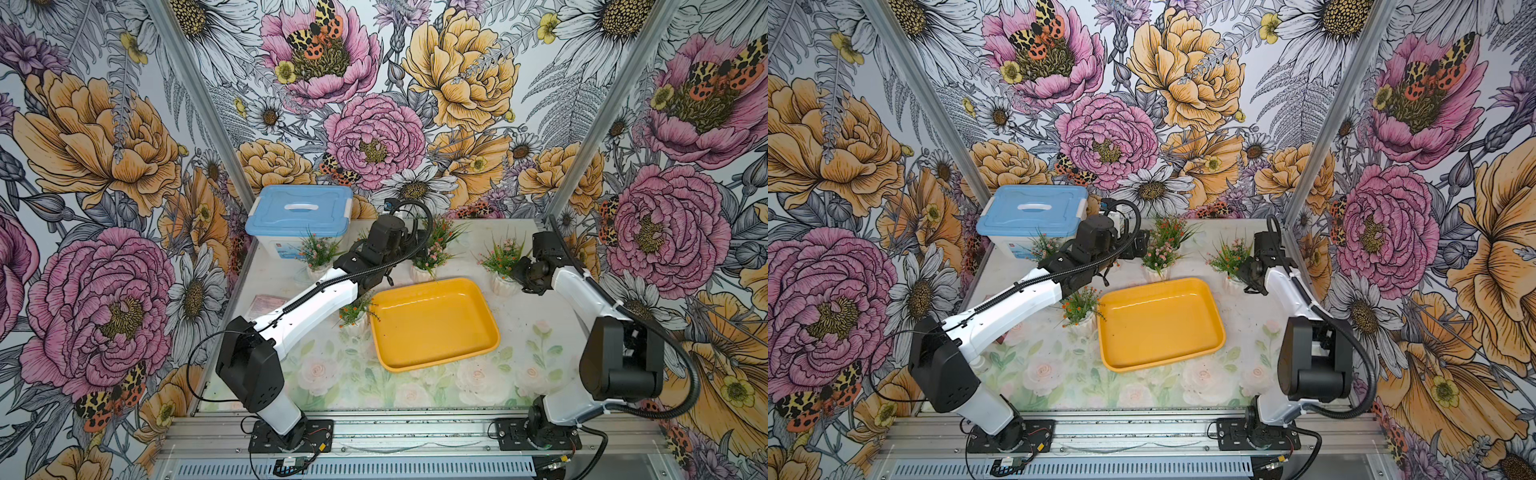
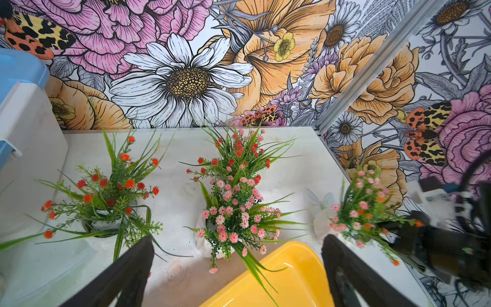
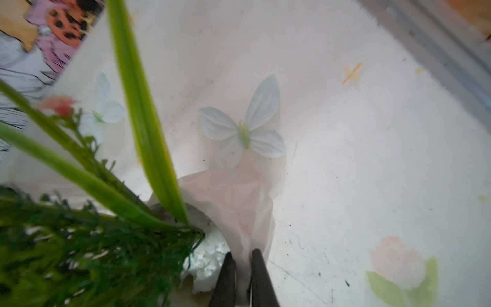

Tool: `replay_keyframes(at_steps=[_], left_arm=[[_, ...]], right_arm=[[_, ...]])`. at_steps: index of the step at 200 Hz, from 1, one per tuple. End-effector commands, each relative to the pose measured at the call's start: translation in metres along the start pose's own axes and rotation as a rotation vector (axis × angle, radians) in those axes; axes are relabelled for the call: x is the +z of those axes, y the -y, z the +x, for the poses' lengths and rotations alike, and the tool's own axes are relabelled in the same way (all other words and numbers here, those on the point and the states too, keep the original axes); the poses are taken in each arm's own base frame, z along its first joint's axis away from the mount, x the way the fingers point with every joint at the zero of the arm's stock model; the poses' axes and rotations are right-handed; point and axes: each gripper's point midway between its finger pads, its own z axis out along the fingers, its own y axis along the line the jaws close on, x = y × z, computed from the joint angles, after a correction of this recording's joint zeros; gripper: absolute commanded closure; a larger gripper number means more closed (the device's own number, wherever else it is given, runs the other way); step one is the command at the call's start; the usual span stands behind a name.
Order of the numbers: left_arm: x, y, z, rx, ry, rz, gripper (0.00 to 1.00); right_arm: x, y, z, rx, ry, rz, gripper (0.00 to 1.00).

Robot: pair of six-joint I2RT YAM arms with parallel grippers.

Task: Put the potted gypsophila into the storage box
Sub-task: Pick up the baby's breath potted plant from the center of the board, then place the baby's breath potted plant at the storage box.

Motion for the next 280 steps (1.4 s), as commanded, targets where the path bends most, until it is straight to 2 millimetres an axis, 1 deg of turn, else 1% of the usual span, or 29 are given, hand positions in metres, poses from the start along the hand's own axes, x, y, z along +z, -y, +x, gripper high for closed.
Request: replay_keyframes(at_steps=[1,16,29,40,60,75,88,110,130,152,171,189,221,270,280], left_arm=[[-0.008,0.004,-0.012,-0.001,0.001,0.07,0.01],[-0.01,0.0,-0.016,-0.007,-0.001,0.082,0.01],[-0.011,-0.003,-0.017,-0.014,-0.007,0.098,0.01],[-0.013,-0.007,-0.018,-0.024,-0.01,0.109,0.01],[-0.019,-0.018,-0.018,-0.039,-0.012,0.107,0.01],[-0.025,-0.028,-0.018,-0.049,-0.01,0.101,0.01],[-0.029,-0.037,-0.017,-0.055,-0.013,0.099,0.01],[-0.036,-0.05,-0.014,-0.058,-0.016,0.093,0.01],[-0.041,-0.059,-0.013,-0.06,-0.016,0.091,0.01],[-0.047,-0.065,-0.015,-0.05,-0.006,0.089,0.01],[-0.053,-0.069,-0.018,-0.048,0.007,0.084,0.01],[-0.059,-0.073,-0.019,-0.053,0.016,0.076,0.01],[-0.068,-0.081,-0.013,-0.064,0.023,0.053,0.01],[-0.078,-0.091,-0.007,-0.08,0.04,0.023,0.01],[-0.081,-0.093,-0.007,-0.081,0.046,0.017,0.01]], right_arm=[[-0.06,-0.023,-0.03,0.015,0.154,-0.101,1.0],[-0.078,-0.028,-0.022,0.013,0.158,-0.133,1.0],[-0.088,-0.039,-0.009,0.004,0.137,-0.185,1.0],[-0.093,-0.051,0.006,-0.013,0.111,-0.231,1.0],[-0.099,-0.079,0.042,-0.087,0.051,-0.298,1.0],[-0.098,-0.091,0.066,-0.112,0.015,-0.313,1.0],[-0.096,-0.095,0.083,-0.139,0.0,-0.306,1.0],[-0.086,-0.092,0.105,-0.148,-0.008,-0.261,1.0],[-0.071,-0.091,0.123,-0.168,-0.017,-0.244,1.0],[-0.049,-0.095,0.132,-0.142,-0.014,-0.252,1.0],[-0.036,-0.097,0.132,-0.12,0.005,-0.253,1.0],[-0.029,-0.093,0.13,-0.112,0.027,-0.23,1.0],[-0.02,-0.087,0.126,-0.115,0.055,-0.195,1.0],[0.002,-0.09,0.125,-0.123,0.039,-0.179,1.0],[0.004,-0.091,0.126,-0.119,0.034,-0.175,0.9]])
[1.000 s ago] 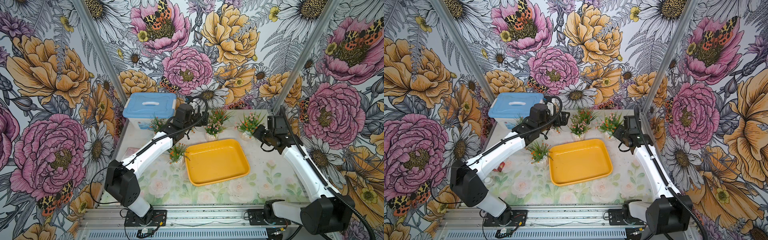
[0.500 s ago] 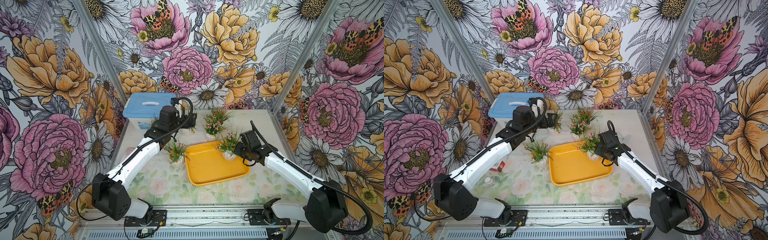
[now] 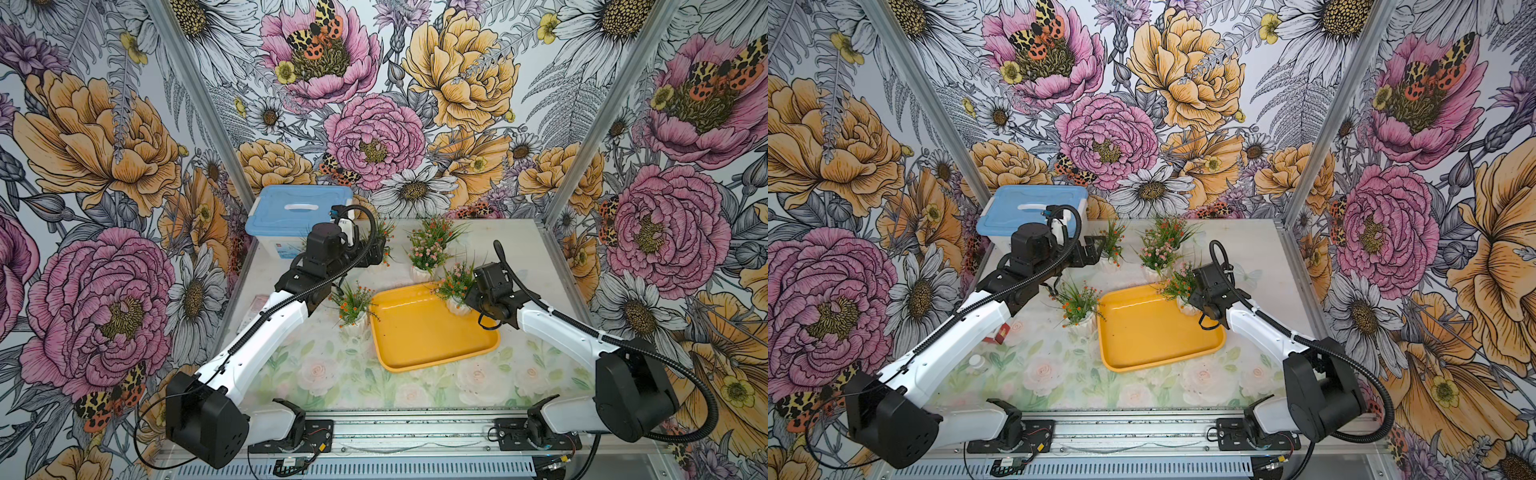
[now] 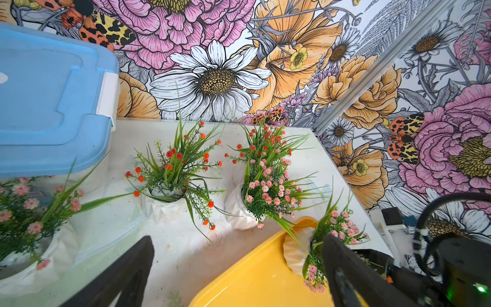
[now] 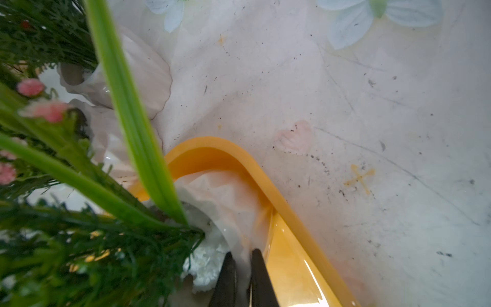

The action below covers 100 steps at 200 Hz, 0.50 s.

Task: Put the potted gypsophila into the storage box
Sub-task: Place the baby's breath potted plant at the storage box.

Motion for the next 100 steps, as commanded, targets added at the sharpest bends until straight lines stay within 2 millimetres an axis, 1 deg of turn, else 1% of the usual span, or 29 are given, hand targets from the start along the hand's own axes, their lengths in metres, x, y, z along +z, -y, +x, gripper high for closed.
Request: replay_keyframes(at_steps=[1,9,14,38,55,73,89,100], left_arm=[[-0.01,-0.008,-0.006,-0.004,0.04,-0.027,0.01],[-0.013,-0.01,-0.007,-0.005,0.047,-0.031,0.01],[-0.015,-0.012,-0.007,-0.006,0.049,-0.035,0.01],[-0.024,-0.019,-0.006,-0.02,0.064,-0.045,0.01],[-0.03,-0.025,-0.005,-0.026,0.068,-0.045,0.01],[-0.037,-0.034,-0.004,-0.024,0.073,-0.059,0.01],[-0.042,-0.046,-0.003,-0.035,0.062,-0.081,0.01],[-0.044,-0.055,-0.002,-0.044,0.054,-0.095,0.01]], right_arm=[[0.0,-0.019,-0.024,0.028,0.075,-0.055,0.88],[0.001,-0.018,-0.024,0.034,0.074,-0.053,0.79],[0.0,-0.019,-0.025,0.04,0.078,-0.055,0.76],[-0.012,-0.02,-0.033,0.052,0.115,-0.07,0.63],[-0.025,-0.022,-0.043,0.066,0.162,-0.086,0.6],[-0.045,-0.026,-0.056,0.101,0.217,-0.119,0.59],[-0.062,-0.031,-0.062,0.124,0.253,-0.156,0.57],[-0.071,-0.034,-0.062,0.131,0.268,-0.177,0.57]])
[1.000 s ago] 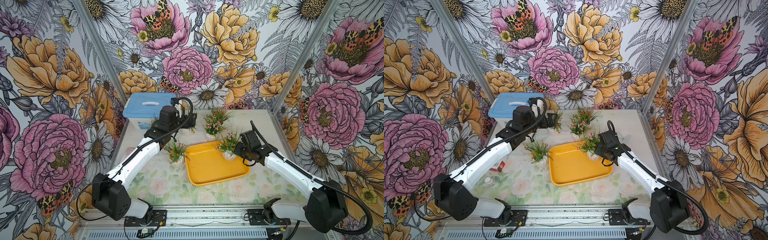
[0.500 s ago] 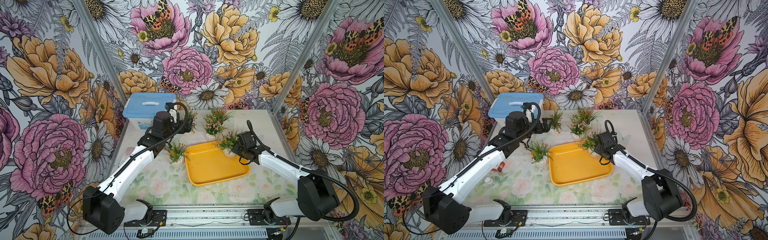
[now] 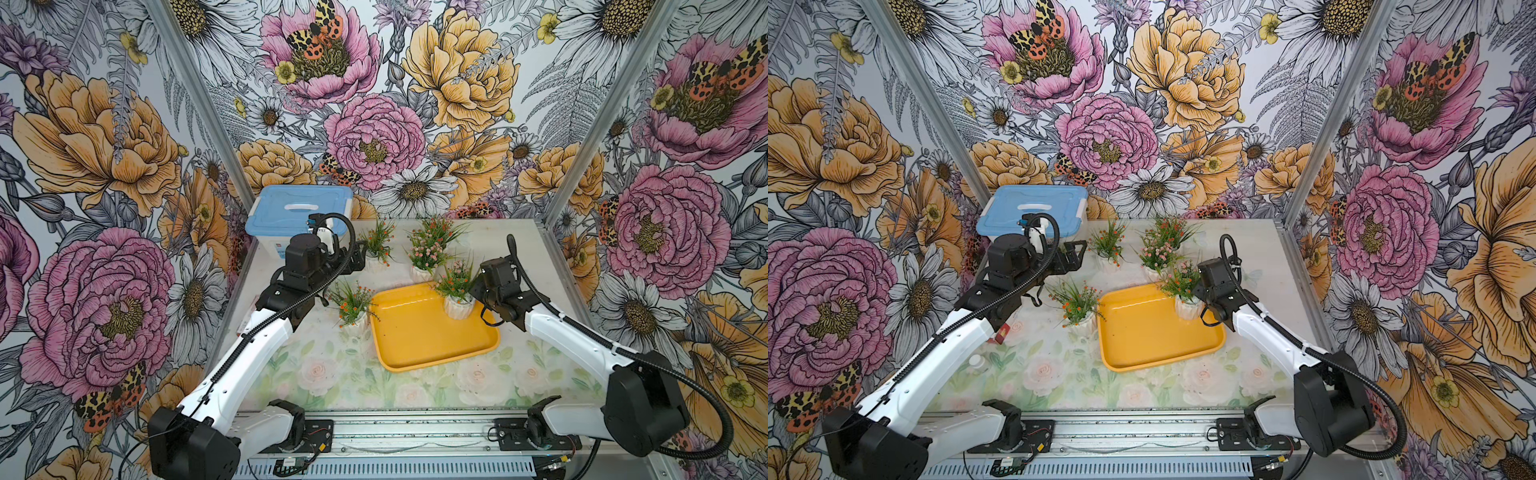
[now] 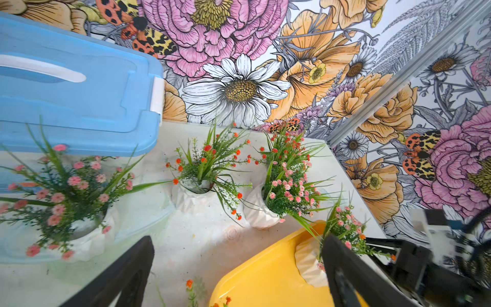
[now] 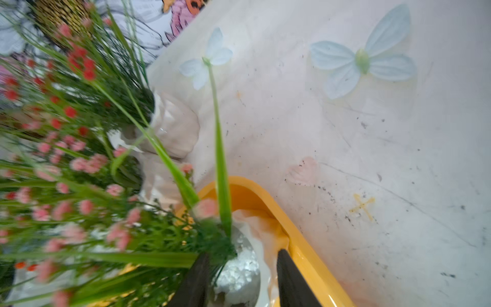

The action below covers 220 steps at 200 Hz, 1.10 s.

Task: Put the potted gypsophila into the storage box
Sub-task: Place the baby's breath potted plant at the storage box, then pick up the baby's breath potted plant from the center of the board.

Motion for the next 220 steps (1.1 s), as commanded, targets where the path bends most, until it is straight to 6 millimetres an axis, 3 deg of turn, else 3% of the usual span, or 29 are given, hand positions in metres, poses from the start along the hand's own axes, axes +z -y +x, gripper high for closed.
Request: replay_keyframes(at_steps=[1,54,77,106,120,148,192,220], left_arm=[[-0.007,-0.014,0.0,-0.002,-0.012,-0.017,0.01],[-0.025,-0.055,0.007,-0.055,-0.022,-0.154,0.01],[-0.04,-0.077,0.026,-0.081,-0.099,-0.268,0.01],[-0.073,-0.104,0.059,-0.18,-0.231,-0.434,0.01],[-0.088,-0.114,0.078,-0.221,-0.29,-0.494,0.01],[-0.105,-0.124,0.115,-0.32,-0.372,-0.547,0.01],[-0.104,-0.128,0.17,-0.41,-0.526,-0.545,0.01],[-0.095,-0.13,0.171,-0.396,-0.563,-0.561,0.01]], right_arm=[[-0.027,-0.022,-0.027,0.056,0.105,-0.074,0.57],[-0.043,-0.073,-0.006,-0.023,0.068,-0.162,0.56],[-0.046,-0.099,0.006,-0.085,0.047,-0.202,0.56],[-0.059,-0.141,0.036,-0.247,-0.011,-0.3,0.54],[-0.063,-0.156,0.049,-0.311,-0.014,-0.323,0.42],[-0.073,-0.195,0.073,-0.459,-0.021,-0.39,0.34],[-0.076,-0.223,0.091,-0.526,-0.037,-0.439,0.1],[-0.08,-0.225,0.094,-0.54,-0.021,-0.442,0.06]])
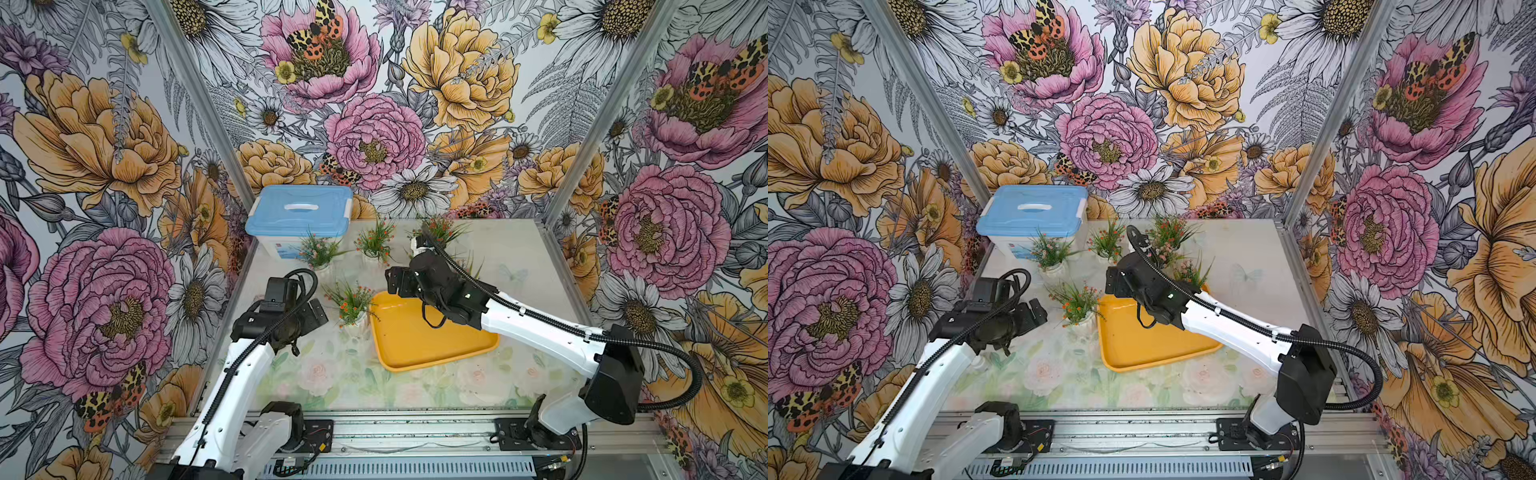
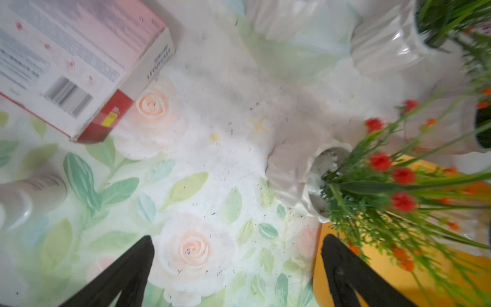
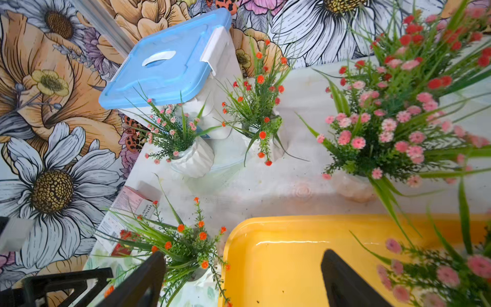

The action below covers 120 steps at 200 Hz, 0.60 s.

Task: Put the potted gypsophila into the storage box
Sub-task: Pick up the baby's breath potted plant from the center of the board.

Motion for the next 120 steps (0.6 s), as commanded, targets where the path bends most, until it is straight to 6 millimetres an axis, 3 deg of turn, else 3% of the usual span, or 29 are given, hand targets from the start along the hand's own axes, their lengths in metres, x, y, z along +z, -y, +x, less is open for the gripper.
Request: replay_keyframes(at_steps=[1,42,97,120], left_arm=[[0.003,0.005,0.0,-0.014,-0.033,0.004,0.01],[0.034,0.02,0.01,0.005,-0.147,0.032,0.04],[0.048,0.05,0.006,0.052,-0.157,0.075,0.11],[0.057,0.058,0.005,0.096,-0.174,0.051,0.19]], right_arm=[[-0.003,-0.008,-0.009,-0.035,0.032,-0.004,0.05],[-0.007,-0.003,-0.014,-0.061,0.059,0.021,0.05],[-0.008,0.011,-0.005,-0.037,0.05,0.052,0.06],[-0.011,0.014,-0.003,-0.033,0.052,0.057,0.06]])
